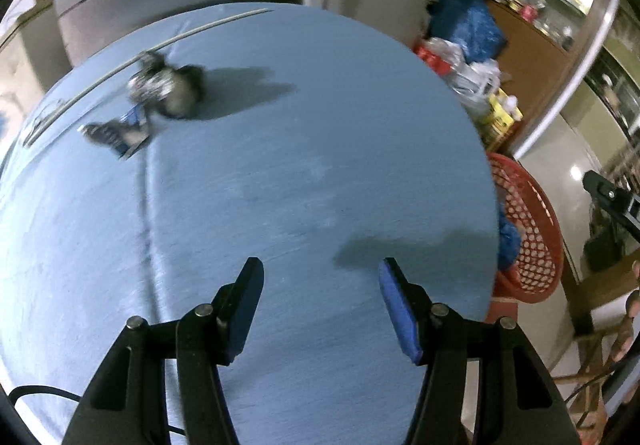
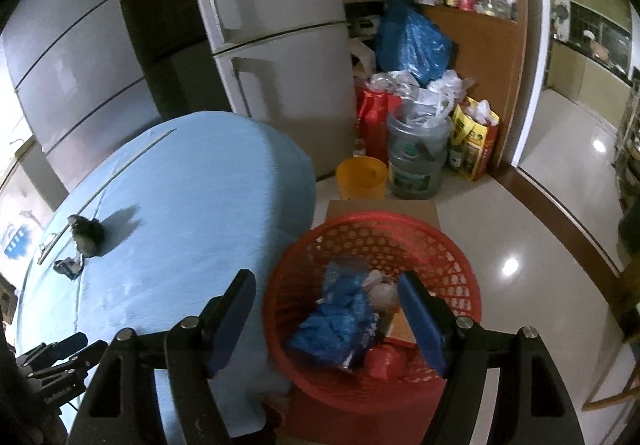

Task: Collect trash
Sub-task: 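Move both open tools back over the table toward the black bag and wrapper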

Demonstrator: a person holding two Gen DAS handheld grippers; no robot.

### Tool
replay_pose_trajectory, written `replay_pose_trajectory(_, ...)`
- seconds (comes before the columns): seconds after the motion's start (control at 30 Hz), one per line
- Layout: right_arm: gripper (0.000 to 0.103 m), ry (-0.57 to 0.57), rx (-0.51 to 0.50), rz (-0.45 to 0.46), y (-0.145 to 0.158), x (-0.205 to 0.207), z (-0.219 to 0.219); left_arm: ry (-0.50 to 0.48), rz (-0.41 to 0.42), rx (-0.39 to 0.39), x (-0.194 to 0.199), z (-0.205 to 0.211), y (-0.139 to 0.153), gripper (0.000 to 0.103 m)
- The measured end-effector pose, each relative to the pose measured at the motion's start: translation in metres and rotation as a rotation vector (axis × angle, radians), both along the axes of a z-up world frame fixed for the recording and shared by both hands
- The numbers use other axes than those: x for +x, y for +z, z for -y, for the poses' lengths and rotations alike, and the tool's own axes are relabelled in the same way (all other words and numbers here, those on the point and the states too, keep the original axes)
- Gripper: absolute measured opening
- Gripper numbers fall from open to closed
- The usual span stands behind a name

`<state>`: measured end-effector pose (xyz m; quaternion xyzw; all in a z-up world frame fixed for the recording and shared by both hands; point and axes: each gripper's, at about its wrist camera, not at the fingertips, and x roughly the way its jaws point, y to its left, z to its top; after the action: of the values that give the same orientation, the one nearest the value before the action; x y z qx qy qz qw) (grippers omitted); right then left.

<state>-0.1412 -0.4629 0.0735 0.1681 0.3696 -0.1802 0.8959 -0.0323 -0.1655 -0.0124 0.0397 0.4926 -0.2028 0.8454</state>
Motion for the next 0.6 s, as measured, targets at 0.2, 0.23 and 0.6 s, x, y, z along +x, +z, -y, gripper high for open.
replay_pose_trajectory(0.2,0.077,0.058,-0.019,0.001,0.006,0.017,-0.027,0.075,0.003,-0.009,0.002,-0.032,-0.001,0.061)
replay_pose_trajectory(0.23,0.077,0.067,-0.02,0.002,0.006,0.02,-0.031,0.085,0.001,-0.011,0.004,-0.037,-0.001,0.061)
replay_pose_trajectory(0.6,0.077,0.215,-0.018,-0.01,0.0,0.064,-0.093,0.215,0.003,0.012,0.008,-0.088,-0.008,0.061)
